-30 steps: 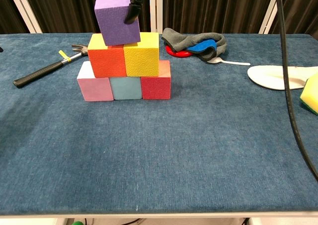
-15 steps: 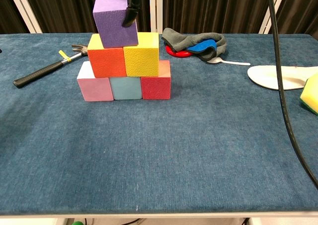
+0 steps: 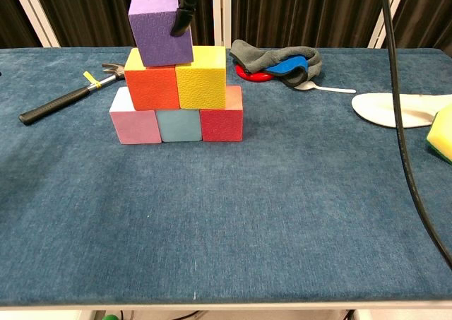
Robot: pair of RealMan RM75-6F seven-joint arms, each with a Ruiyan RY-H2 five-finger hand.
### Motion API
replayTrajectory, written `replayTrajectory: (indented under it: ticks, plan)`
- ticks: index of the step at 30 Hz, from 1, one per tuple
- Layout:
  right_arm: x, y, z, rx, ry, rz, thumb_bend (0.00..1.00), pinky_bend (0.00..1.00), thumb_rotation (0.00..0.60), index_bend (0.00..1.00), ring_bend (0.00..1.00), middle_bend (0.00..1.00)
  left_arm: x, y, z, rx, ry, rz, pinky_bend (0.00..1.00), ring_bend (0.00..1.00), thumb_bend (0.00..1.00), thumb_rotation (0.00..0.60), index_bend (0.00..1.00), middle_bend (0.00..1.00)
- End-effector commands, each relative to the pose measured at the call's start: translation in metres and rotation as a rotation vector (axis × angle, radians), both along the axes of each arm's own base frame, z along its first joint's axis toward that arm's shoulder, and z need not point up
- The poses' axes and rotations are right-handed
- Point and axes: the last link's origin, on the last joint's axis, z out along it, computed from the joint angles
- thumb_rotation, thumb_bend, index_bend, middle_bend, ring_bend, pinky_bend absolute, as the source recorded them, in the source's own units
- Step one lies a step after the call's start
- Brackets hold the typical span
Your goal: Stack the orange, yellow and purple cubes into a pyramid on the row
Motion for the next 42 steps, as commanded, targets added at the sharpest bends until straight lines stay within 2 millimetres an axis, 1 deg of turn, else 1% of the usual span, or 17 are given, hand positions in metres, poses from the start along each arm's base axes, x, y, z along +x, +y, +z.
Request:
replayTrajectory:
  ticks: [1,9,13,16,19,25,29,35,39,42]
  plan:
    - [-0.0005,0.0002,-0.0006,-0.001,0.004,-0.003,0.29,0.18,0.6,0.36,0.15,0.32,0.0001,0.0002,-0.0003,-0.001,0.0,0.0,0.13,0.14,0.17,0.6,0.19,0.13]
    - [-0.0037,-0.0001,-0.0014,-0.001,0.014,-0.017,0.29,0.17,0.6,0.34,0.14,0.31,-0.0015,-0.0002,-0.0012,-0.003,0.001,0.005,0.13,0.14,0.17,0.6,0.19,0.13]
    - [-0.0049,0.0001,-0.0013,-0.002,0.023,-0.02,0.28,0.13,0.6,0.31,0.13,0.3,-0.0015,0.0,-0.0014,-0.003,0.003,0.002,0.13,0.14,0.17,0.6,0.19,0.13]
    - [-0.0037,0.0005,-0.0014,-0.004,0.017,-0.019,0.23,0.09,0.6,0.26,0.12,0.27,-0.001,0.0001,-0.0014,-0.001,0.0,0.001,0.13,0.14,0.17,0.6,0.19,0.13]
    - [-0.0028,0.0014,-0.0016,-0.005,0.009,-0.018,0.19,0.07,0.6,0.21,0.11,0.23,-0.0012,-0.0001,-0.0012,-0.001,0.002,0.002,0.13,0.14,0.17,0.6,0.19,0.13]
    - [-0.0026,0.0021,-0.0018,-0.002,0.005,-0.019,0.16,0.06,0.6,0.17,0.11,0.2,-0.0019,-0.0001,-0.0015,-0.003,0.004,0.004,0.13,0.14,0.17,0.6,0.19,0.13]
    - [-0.0036,0.0022,-0.0019,-0.009,0.018,-0.016,0.15,0.06,0.6,0.17,0.11,0.23,-0.0019,0.0001,-0.0018,-0.002,0.002,0.004,0.13,0.14,0.17,0.6,0.19,0.13]
    - [-0.0033,-0.0003,-0.0005,-0.032,0.019,-0.024,0.18,0.06,0.6,0.16,0.11,0.3,-0.0013,0.0009,-0.0024,-0.004,0.001,0.001,0.13,0.14,0.17,0.6,0.19,0.13]
    - [-0.002,-0.0013,-0.0002,-0.043,0.01,-0.024,0.23,0.06,0.6,0.22,0.11,0.34,-0.0018,0.0011,-0.0023,-0.003,-0.001,0.002,0.13,0.14,0.17,0.6,0.19,0.13]
    - [-0.0016,0.0003,0.0006,-0.045,0.006,-0.018,0.23,0.06,0.6,0.23,0.11,0.35,-0.002,0.0015,-0.0023,-0.004,0.0,0.002,0.13,0.14,0.17,0.6,0.19,0.13]
